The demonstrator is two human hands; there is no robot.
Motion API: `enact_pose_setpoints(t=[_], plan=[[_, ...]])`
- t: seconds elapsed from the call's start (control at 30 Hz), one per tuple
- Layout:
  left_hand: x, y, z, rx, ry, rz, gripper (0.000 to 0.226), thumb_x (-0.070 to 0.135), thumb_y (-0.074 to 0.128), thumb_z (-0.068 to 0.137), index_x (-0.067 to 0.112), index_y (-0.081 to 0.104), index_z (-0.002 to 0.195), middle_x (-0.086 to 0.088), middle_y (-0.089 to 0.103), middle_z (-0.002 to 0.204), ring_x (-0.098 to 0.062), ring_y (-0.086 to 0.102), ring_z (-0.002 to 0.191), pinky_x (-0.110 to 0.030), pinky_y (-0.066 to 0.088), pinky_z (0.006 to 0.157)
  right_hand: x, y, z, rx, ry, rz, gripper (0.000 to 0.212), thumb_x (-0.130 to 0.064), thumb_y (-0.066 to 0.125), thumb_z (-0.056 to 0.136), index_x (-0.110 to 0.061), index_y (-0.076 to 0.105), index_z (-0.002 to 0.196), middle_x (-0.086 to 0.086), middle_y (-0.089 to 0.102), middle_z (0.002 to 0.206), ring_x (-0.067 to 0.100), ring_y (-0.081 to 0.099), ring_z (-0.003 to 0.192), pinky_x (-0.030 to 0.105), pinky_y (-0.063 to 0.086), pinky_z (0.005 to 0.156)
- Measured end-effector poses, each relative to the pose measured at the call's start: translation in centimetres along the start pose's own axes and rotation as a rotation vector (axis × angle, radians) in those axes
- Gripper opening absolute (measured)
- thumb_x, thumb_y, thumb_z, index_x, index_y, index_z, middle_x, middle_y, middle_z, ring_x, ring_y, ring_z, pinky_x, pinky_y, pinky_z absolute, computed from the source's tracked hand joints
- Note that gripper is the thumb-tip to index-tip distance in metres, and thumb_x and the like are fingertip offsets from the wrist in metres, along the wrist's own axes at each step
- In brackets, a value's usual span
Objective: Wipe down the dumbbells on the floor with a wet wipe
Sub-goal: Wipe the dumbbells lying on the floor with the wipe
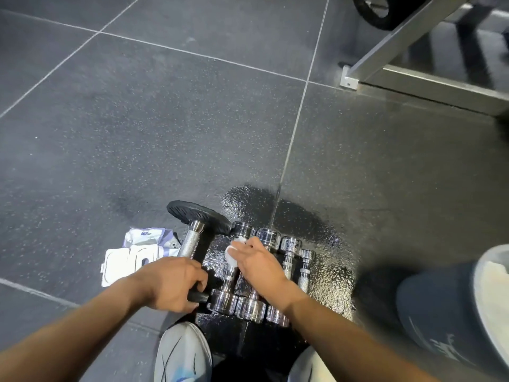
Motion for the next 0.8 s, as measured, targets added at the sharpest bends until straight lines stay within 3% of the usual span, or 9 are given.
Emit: enact_pose_setpoints(t=[0.1, 0.2, 0.3, 0.37, 0.43, 0.57, 0.7, 0.8], plan=[[0.0, 0.2, 0.1, 0.005, -0.017, 0.017, 0.039, 0.062, 0.057, 0.077, 0.035, 0.060, 0.105, 0.017, 0.042, 0.078, -0.004, 0.043, 0.080, -0.024, 0.035, 0.070, -1.5, 1.0, -1.2, -0.086, -0.036, 0.039, 0.041, -0.003, 0.077, 0.080, -0.021, 0.059, 0.112, -0.004, 0.058, 0.120, 0.015, 0.042, 0.094, 0.031, 0.053, 0.080], [0.0, 0.3, 0.3, -0.007, -0.015, 0.019, 0.039, 0.065, 0.058, 0.079, 0.036, 0.060, 0.106, 0.019, 0.041, 0.079, -0.005, 0.045, 0.083, -0.025, 0.037, 0.071, -1.7, 1.0, -1.8, -0.197, -0.126, 0.033, 0.043, 0.002, 0.069, 0.084, -0.023, 0.052, 0.113, -0.007, 0.052, 0.115, 0.008, 0.023, 0.087, 0.028, 0.055, 0.069], [0.1, 0.3, 0.4, -0.034, -0.009, 0.005, 0.044, 0.068, 0.060, 0.078, 0.037, 0.059, 0.109, 0.019, 0.044, 0.084, -0.007, 0.051, 0.090, -0.028, 0.046, 0.078, -0.4, -1.0, -0.9, -0.127, -0.090, 0.006, 0.063, 0.012, 0.058, 0.084, -0.018, 0.049, 0.139, 0.003, 0.046, 0.149, 0.018, 0.041, 0.107, 0.034, 0.053, 0.091], [0.2, 0.2, 0.3, -0.045, -0.013, 0.002, 0.041, 0.066, 0.062, 0.080, 0.037, 0.059, 0.108, 0.017, 0.050, 0.092, -0.010, 0.054, 0.093, -0.030, 0.048, 0.079, 0.0, -1.4, -0.8, -0.098, -0.032, -0.011, 0.072, 0.010, 0.056, 0.087, -0.015, 0.038, 0.152, 0.006, 0.036, 0.159, 0.027, 0.042, 0.127, 0.037, 0.047, 0.103], [0.4, 0.2, 0.3, -0.038, -0.013, 0.012, 0.035, 0.061, 0.063, 0.082, 0.035, 0.059, 0.106, 0.014, 0.054, 0.099, -0.012, 0.055, 0.094, -0.031, 0.050, 0.079, -0.7, -1.0, -1.1, -0.117, -0.038, 0.006, 0.073, 0.011, 0.057, 0.087, -0.013, 0.036, 0.152, 0.009, 0.031, 0.160, 0.031, 0.039, 0.134, 0.038, 0.049, 0.103], [0.5, 0.4, 0.5, -0.048, -0.016, -0.005, 0.035, 0.060, 0.067, 0.079, 0.034, 0.059, 0.101, 0.012, 0.056, 0.100, -0.015, 0.057, 0.094, -0.037, 0.053, 0.083, -1.8, 0.3, -1.7, -0.216, -0.180, 0.034, 0.065, 0.014, 0.056, 0.086, -0.011, 0.041, 0.144, 0.013, 0.029, 0.153, 0.030, 0.042, 0.128, 0.035, 0.054, 0.082], [0.4, 0.4, 0.5, -0.052, -0.023, -0.014, 0.031, 0.055, 0.069, 0.080, 0.034, 0.060, 0.099, 0.012, 0.058, 0.100, -0.014, 0.057, 0.093, -0.035, 0.053, 0.081, -0.5, -0.1, -1.0, -0.173, -0.128, 0.056, 0.073, 0.017, 0.056, 0.086, -0.019, 0.042, 0.148, 0.005, 0.037, 0.154, 0.024, 0.048, 0.128, 0.029, 0.055, 0.095], [0.3, 0.5, 0.6, -0.047, -0.027, -0.019, 0.025, 0.052, 0.068, 0.080, 0.035, 0.058, 0.096, 0.012, 0.057, 0.098, -0.015, 0.057, 0.092, -0.037, 0.054, 0.082, -0.1, -0.6, -0.1, -0.068, 0.016, 0.052, 0.078, 0.021, 0.054, 0.083, -0.017, 0.043, 0.150, 0.004, 0.039, 0.156, 0.024, 0.046, 0.129, 0.031, 0.046, 0.107]])
Point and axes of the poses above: each hand's wrist, its own z-axis towards the middle knuckle, its own y-axis out of the palm, x = y × z, the point moved 3 cm from there along z, towards the middle knuckle
